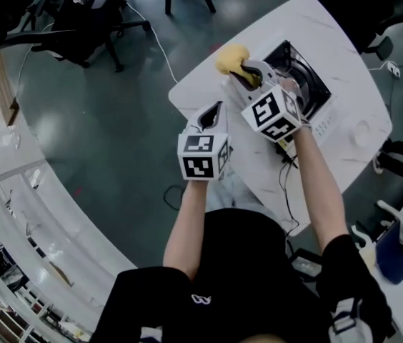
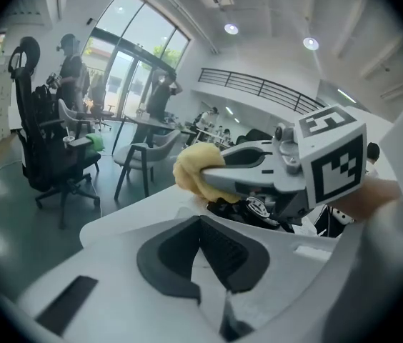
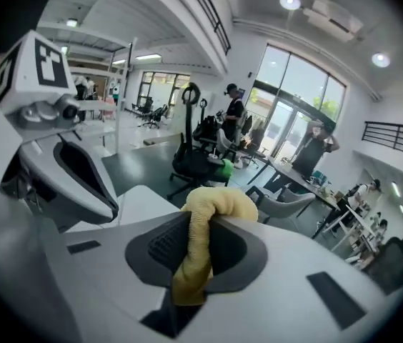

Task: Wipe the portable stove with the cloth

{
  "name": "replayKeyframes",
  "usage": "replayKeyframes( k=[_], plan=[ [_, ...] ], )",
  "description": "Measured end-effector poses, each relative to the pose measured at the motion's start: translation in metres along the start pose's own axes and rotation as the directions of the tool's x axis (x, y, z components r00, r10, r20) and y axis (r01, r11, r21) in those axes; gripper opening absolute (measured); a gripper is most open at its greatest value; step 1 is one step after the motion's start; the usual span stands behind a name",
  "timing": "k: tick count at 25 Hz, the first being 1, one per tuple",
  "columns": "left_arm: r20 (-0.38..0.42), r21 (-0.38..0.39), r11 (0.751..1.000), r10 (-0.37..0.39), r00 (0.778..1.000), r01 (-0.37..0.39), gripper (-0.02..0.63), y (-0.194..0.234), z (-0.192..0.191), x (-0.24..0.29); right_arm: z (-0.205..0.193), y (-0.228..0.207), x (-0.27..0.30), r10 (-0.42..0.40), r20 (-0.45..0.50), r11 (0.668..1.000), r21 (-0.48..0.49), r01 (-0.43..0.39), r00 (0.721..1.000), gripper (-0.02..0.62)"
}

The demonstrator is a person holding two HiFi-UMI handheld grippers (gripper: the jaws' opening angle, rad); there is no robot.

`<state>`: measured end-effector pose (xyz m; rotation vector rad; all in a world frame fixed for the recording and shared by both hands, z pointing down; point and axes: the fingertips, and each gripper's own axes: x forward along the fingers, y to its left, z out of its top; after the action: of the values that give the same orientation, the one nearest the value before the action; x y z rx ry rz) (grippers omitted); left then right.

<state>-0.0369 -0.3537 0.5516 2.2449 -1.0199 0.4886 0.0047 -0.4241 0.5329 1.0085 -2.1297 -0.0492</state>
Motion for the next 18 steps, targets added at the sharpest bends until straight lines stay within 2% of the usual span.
replayKeyframes(
  k=[3,6,9,12,16,18],
  plan=[
    [-0.008,0.008,1.000,0.007,1.000,-0.007,-0.006,-0.003,-0.001,0.006,-0.020,0.004,0.014,0.009,-0.061,0.999,-0.044,-0.012,0.998,0.038],
    [-0.017,0.017,1.000,0.009,1.000,-0.008,-0.006,-0.005,-0.003,0.010,-0.025,-0.001,0.015,0.008,-0.059,1.000,0.026,-0.006,0.998,0.038],
    [-0.023,0.020,1.000,0.010,1.000,-0.010,-0.006,-0.004,-0.003,0.013,-0.033,-0.017,0.012,-0.049,-0.098,0.994,0.095,0.059,0.994,0.038],
    [-0.029,0.022,1.000,0.005,1.000,-0.005,-0.006,-0.005,-0.004,0.017,-0.056,-0.039,0.008,-0.134,-0.194,0.988,0.045,0.145,0.972,0.038],
    [-0.043,0.038,0.999,-0.006,0.999,0.008,-0.006,-0.012,-0.007,0.023,-0.067,-0.051,0.007,-0.134,-0.241,0.990,0.012,0.141,0.961,0.038],
    [-0.056,0.090,0.996,0.001,0.998,0.004,-0.006,-0.016,-0.007,0.025,-0.072,-0.062,0.007,-0.146,-0.262,0.987,0.031,0.160,0.954,0.038]
  ],
)
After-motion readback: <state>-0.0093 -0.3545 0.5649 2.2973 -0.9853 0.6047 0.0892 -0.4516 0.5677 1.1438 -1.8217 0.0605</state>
